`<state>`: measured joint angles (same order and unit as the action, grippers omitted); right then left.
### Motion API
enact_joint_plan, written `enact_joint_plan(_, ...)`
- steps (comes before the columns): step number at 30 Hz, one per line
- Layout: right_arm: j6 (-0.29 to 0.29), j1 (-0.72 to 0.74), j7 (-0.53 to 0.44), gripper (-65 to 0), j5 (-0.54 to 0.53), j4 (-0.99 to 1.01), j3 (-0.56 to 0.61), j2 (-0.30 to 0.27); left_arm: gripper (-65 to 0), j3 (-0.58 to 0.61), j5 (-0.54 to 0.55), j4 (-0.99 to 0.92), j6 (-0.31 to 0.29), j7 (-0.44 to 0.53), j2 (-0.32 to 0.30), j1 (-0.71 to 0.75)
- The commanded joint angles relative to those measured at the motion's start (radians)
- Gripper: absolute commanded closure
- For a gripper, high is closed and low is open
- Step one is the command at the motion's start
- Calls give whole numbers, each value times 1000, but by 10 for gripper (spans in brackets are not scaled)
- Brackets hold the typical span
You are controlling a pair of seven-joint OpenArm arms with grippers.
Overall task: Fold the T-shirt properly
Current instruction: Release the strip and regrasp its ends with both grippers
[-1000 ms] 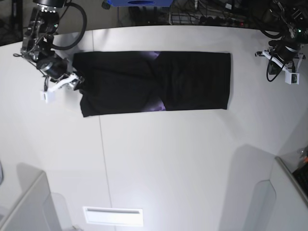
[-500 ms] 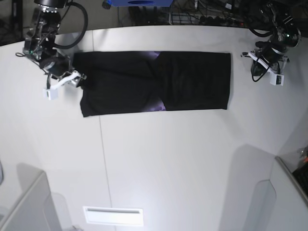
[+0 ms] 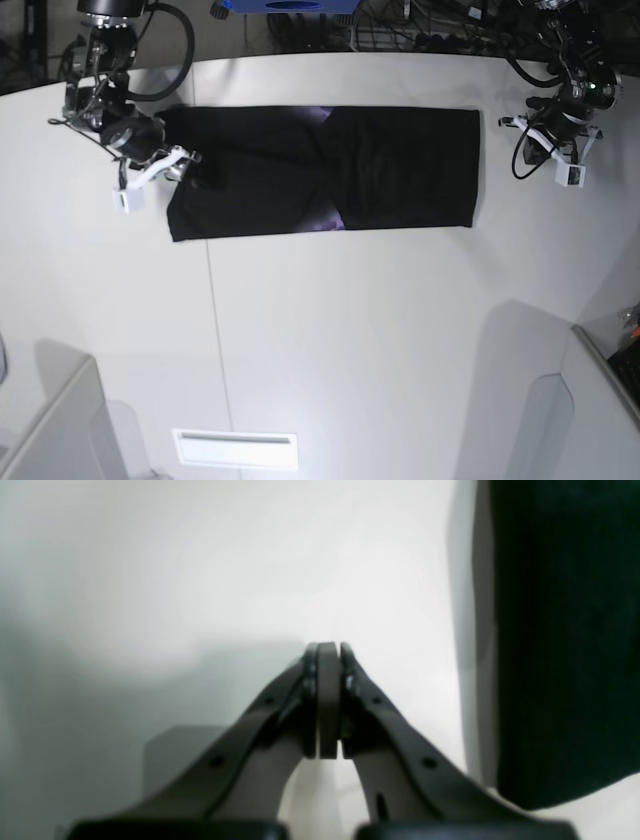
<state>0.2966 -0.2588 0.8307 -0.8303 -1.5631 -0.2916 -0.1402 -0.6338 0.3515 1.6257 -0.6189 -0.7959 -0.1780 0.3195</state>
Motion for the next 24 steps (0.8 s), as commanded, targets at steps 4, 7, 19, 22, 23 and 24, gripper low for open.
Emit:
enact_joint_plan(4,-3,-3,17,-396,10,-6,-1,-11,0,65,14,14,-3,22,-8,-4)
enact_joint_plan(7,-3,0,17,-357,10,-4,-1,-11,0,94,14,14,9,22,-7,-4)
enact_joint_plan(19,-3,60,9,-53,10,89,-5,-19,0,185,14,2,57,22,-5,-20)
enact_joint_plan(22,-6,71,11,0,10,88,-7,-25,0,185,14,2,57,22,-5,-20)
enact_joint_plan(23,-6,71,11,0,10,86,-4,-32,0,185,14,2,57,22,-5,-20)
enact_joint_plan(24,-6,75,9,0,10,86,-1,-40,0,185,19,2,57,22,-4,-20)
